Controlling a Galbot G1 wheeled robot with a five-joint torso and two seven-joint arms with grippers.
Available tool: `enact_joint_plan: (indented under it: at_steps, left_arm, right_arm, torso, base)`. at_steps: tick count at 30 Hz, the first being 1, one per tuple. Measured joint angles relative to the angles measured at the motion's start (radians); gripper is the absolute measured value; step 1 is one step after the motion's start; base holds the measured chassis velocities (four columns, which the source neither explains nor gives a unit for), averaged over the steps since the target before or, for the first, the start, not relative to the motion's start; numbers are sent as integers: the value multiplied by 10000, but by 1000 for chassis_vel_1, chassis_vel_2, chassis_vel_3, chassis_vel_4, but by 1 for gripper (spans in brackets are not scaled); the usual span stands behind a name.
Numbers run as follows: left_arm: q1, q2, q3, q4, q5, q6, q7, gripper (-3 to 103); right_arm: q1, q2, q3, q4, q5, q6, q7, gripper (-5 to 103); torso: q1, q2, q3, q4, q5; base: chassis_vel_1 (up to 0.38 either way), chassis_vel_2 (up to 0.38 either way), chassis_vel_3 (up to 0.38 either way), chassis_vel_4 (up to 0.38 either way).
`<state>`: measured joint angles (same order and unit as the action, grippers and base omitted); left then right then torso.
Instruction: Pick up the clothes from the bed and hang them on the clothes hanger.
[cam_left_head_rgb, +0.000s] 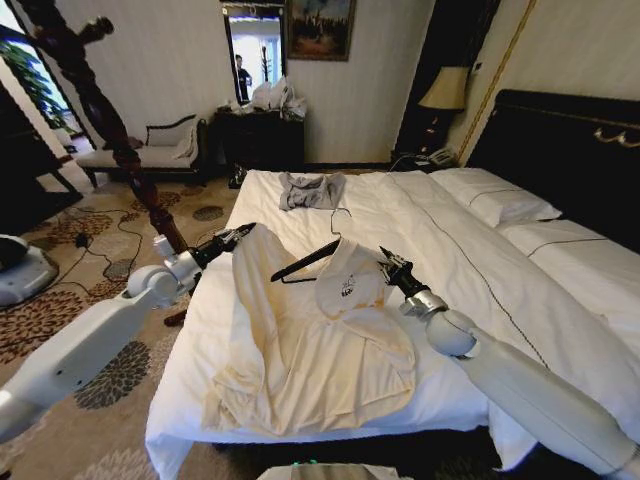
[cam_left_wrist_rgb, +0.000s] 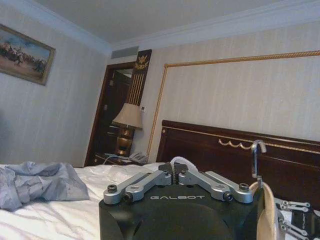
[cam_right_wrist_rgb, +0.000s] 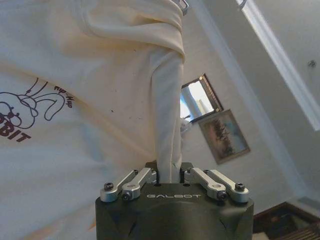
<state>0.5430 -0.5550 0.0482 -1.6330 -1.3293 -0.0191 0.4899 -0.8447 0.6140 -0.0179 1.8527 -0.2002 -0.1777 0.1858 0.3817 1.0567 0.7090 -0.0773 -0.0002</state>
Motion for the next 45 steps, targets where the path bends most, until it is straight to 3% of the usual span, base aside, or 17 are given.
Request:
enact_joint_plan:
  at_steps: [7, 10, 16, 22, 28, 33, 36, 39, 41, 45]
  left_arm:
    - [-904, -95, 207, -300, -176, 53, -587, 1]
    - [-1534, -141, 226, -469, -341, 138, -996, 1]
    - [-2236, 101, 4, -532, -497, 323, -1685, 1]
    - [-3001, 436, 152, -645, -705, 851, -2269, 1]
    - [-5028, 431, 1351, 107, -551, 1380, -2618, 1]
    - [-7765, -135, 3013, 1241, -492, 1675, -2887, 1]
    - [-8352, -246, 3405, 1220, -423, 1730, -2939, 1]
    - [-8353, -174, 3443, 836, -296, 1794, -2980, 1]
    - [-7633, 98, 2978, -26, 32, 1941, -3172, 1]
    - [-6603, 196, 2525, -575, 770, 2000, -3347, 1]
  right_arm:
    - [1137, 86, -795, -6, 889, -769, -115, 19]
    - [2167, 205, -1307, 63, 1997, -1413, -67, 19]
    - [3702, 365, -2139, 256, 3239, -2327, 52, 19]
    - [5354, 632, -3064, 52, 3570, -2710, -16, 19]
    - [7214, 1174, -4001, -446, 4402, -3199, -28, 19]
    - [8345, 1648, -4552, -996, 4796, -3460, -118, 19]
    - [8550, 1780, -4695, -1127, 4861, -3602, -138, 19]
    - [8583, 1875, -4741, -1216, 4931, -3719, -141, 19]
    - [8491, 1949, -4761, -1285, 5042, -3854, -134, 19]
    - [8248, 2023, -4773, -1227, 5045, -4008, -140, 19]
  torso:
    - [3, -1, 1, -7, 3]
    - [3, -1, 3, -3, 1]
    - [3, -1, 2, -5, 2]
    - [3, -1, 2, 2, 1]
    - [4, -1, 2, -3, -7]
    - [5, -1, 2, -7, 2]
    - [4, -2, 2, -10, 5]
    - [3, -2, 2, -9, 4]
    - [2, -1, 1, -2, 2]
    - [-1, -1, 0, 1, -2]
  base:
    - [0, 0, 0, 0]
    - [0, 0, 0, 0]
    - [0, 0, 0, 0]
    - [0, 0, 0, 0]
    - [0, 0, 0, 0]
    - [0, 0, 0, 0]
    - [0, 0, 0, 0]
    - [0, 0, 0, 0]
    - [0, 0, 0, 0]
    - [0, 0, 0, 0]
